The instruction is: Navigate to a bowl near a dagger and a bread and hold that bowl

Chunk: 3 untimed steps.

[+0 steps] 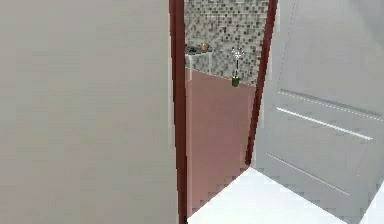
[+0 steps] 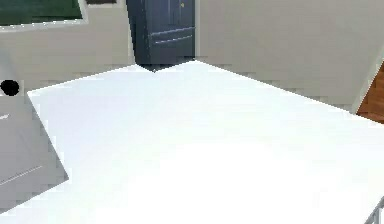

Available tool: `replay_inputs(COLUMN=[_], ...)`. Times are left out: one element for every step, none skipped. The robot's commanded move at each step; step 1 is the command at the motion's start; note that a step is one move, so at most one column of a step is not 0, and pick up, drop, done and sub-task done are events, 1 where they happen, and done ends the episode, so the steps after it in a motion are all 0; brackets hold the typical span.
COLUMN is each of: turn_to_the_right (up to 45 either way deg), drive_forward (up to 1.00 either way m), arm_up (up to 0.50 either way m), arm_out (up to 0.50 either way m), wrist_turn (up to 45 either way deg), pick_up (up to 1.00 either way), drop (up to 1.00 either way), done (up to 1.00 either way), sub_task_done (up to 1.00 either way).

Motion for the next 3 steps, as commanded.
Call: replay_inputs(turn_to_the_right=[-45.0,-30.0,0.0], drive_forward=[0.00,0.00,0.20], arm_up=[0.00,0.00,0.00], arm_out=[0.00,0.00,0.00], wrist_turn=[0.0,0.0,0.0], pick_up=[0.00,0.00,0.00], drop=[0.00,0.00,0.00], done=[0.00,0.00,0.00], sub_task_done=[0.00,0.00,0.00])
